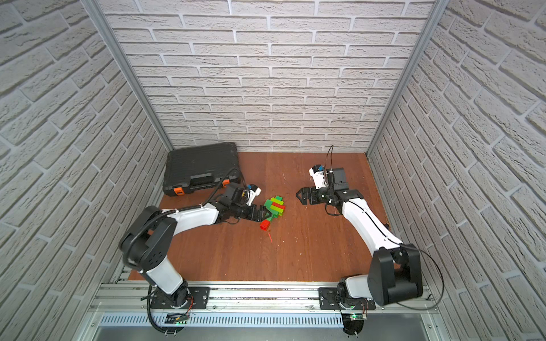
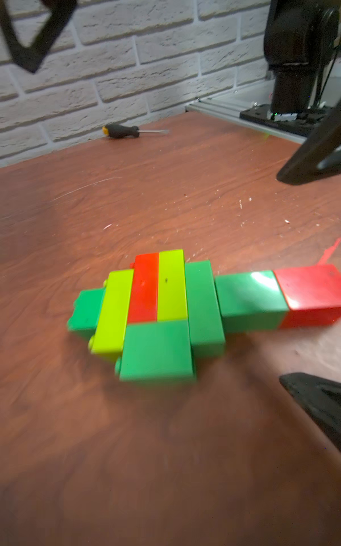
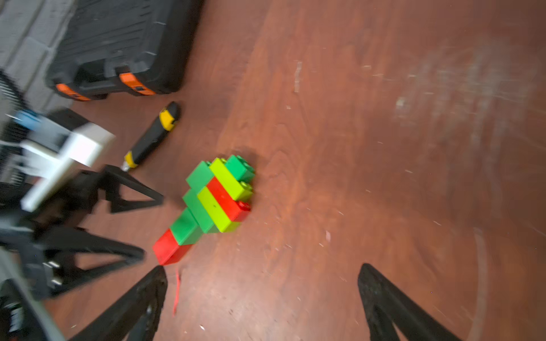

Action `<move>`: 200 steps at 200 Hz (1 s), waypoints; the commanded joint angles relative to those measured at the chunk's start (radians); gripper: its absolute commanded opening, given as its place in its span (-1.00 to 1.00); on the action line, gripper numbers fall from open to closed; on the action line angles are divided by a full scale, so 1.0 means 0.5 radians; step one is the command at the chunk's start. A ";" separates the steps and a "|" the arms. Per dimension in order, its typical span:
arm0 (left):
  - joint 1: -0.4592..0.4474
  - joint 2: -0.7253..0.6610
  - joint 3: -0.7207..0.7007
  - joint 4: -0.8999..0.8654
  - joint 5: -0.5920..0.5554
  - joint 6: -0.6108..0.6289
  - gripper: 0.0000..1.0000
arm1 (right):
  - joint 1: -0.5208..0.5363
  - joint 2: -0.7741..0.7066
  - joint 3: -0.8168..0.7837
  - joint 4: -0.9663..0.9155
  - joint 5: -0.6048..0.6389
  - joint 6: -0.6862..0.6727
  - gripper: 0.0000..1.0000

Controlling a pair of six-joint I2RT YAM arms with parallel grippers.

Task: Assemble a spoon with lego
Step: Adjust the lego brick at the center of the board, then reset both arms

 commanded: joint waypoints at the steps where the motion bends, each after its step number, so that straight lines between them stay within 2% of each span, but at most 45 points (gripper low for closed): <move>1: 0.309 -0.502 -0.241 0.263 -0.551 0.232 0.97 | -0.050 -0.269 -0.280 0.272 0.715 -0.011 1.00; 17: 0.559 -0.758 -0.393 0.350 -0.836 0.486 0.96 | -0.116 -0.340 -0.501 0.546 0.909 -0.015 1.00; 33: 0.822 -0.849 -0.498 0.417 -0.915 0.623 0.97 | -0.139 -0.338 -0.685 0.846 1.042 -0.012 1.00; 45: 0.988 -0.830 -0.609 0.561 -0.943 0.630 0.96 | -0.165 -0.301 -0.802 1.055 1.112 0.042 1.00; 70: 1.192 -0.623 -0.870 1.083 -0.889 0.645 0.96 | -0.206 -0.124 -0.939 1.369 1.039 0.143 1.00; 83: 1.211 -0.432 -0.916 1.298 -0.926 0.697 0.96 | -0.206 -0.012 -1.071 1.705 1.051 0.147 0.99; 95: 1.228 -0.323 -0.897 1.437 -0.849 0.787 0.96 | -0.207 0.000 -1.065 1.760 1.053 0.105 0.99; 107: 1.244 -0.142 -0.860 1.525 -0.887 0.742 0.96 | -0.212 0.061 -1.088 1.892 1.043 0.125 1.00; 117: 1.234 0.038 -0.938 1.864 -0.844 0.777 0.96 | -0.213 0.150 -1.133 2.102 0.962 0.102 1.00; 126: 1.222 -0.046 -0.971 1.778 -0.789 0.815 0.96 | -0.195 0.180 -1.096 2.056 0.893 0.045 1.00; 138: 1.212 0.013 -1.003 1.947 -0.788 0.816 0.97 | -0.124 0.239 -1.100 2.141 0.939 -0.030 1.00; 148: 1.205 -0.027 -0.994 1.854 -0.777 0.836 0.96 | -0.082 0.280 -1.077 2.130 0.907 -0.092 1.00; 163: 1.147 -0.005 -0.965 1.838 -0.856 0.885 0.96 | -0.049 0.314 -1.131 2.245 0.913 -0.118 1.00; 177: 1.134 -0.020 -0.936 1.762 -0.884 0.892 0.96 | -0.047 0.406 -1.214 2.528 0.916 -0.147 0.99; 193: 1.127 -0.012 -0.924 1.748 -0.978 0.861 0.96 | -0.046 0.342 -1.165 2.322 0.930 -0.116 0.99; 200: 1.129 -0.004 -0.907 1.724 -1.023 0.846 0.97 | -0.046 0.376 -1.185 2.418 0.930 -0.130 0.99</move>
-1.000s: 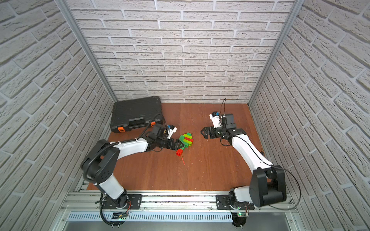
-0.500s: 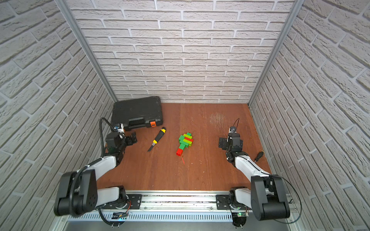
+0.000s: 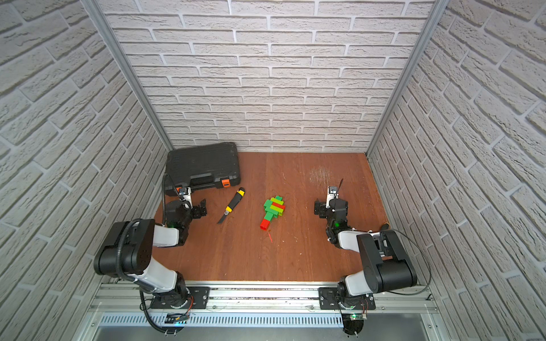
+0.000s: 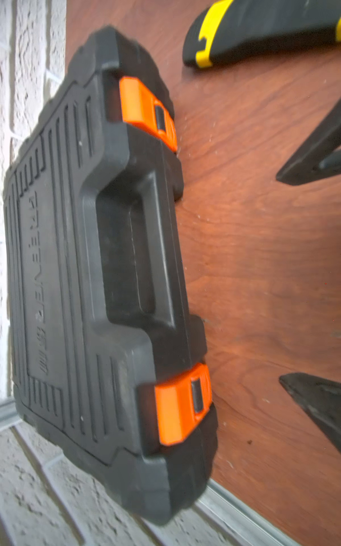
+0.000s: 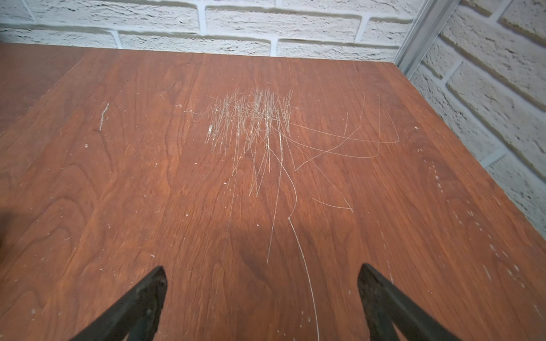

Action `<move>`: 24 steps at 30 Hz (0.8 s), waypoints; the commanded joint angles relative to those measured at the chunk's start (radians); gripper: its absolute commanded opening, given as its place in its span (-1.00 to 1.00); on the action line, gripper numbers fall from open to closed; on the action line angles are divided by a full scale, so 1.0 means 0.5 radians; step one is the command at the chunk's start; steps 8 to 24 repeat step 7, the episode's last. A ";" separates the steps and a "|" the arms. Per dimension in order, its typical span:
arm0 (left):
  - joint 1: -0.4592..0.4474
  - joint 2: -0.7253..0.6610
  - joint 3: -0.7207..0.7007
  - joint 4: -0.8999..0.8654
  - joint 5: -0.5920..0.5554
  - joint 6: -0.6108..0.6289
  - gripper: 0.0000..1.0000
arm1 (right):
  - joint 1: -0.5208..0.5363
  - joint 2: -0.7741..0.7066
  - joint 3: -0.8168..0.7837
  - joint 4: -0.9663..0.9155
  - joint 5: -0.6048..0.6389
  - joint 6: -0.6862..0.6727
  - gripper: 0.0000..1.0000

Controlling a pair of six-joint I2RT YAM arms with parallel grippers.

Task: Assemble a spoon with lego
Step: Reset both arms

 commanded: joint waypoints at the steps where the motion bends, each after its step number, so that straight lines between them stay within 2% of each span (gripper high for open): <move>1: -0.009 0.000 0.055 0.081 -0.154 0.012 0.97 | 0.002 -0.005 -0.020 0.231 0.006 -0.039 0.99; 3: 0.007 0.001 0.089 0.026 -0.157 -0.005 0.97 | 0.003 -0.032 -0.001 0.150 0.011 -0.028 0.99; 24: 0.004 -0.007 0.066 0.067 -0.160 -0.003 0.97 | 0.003 -0.025 -0.011 0.186 0.012 -0.034 0.99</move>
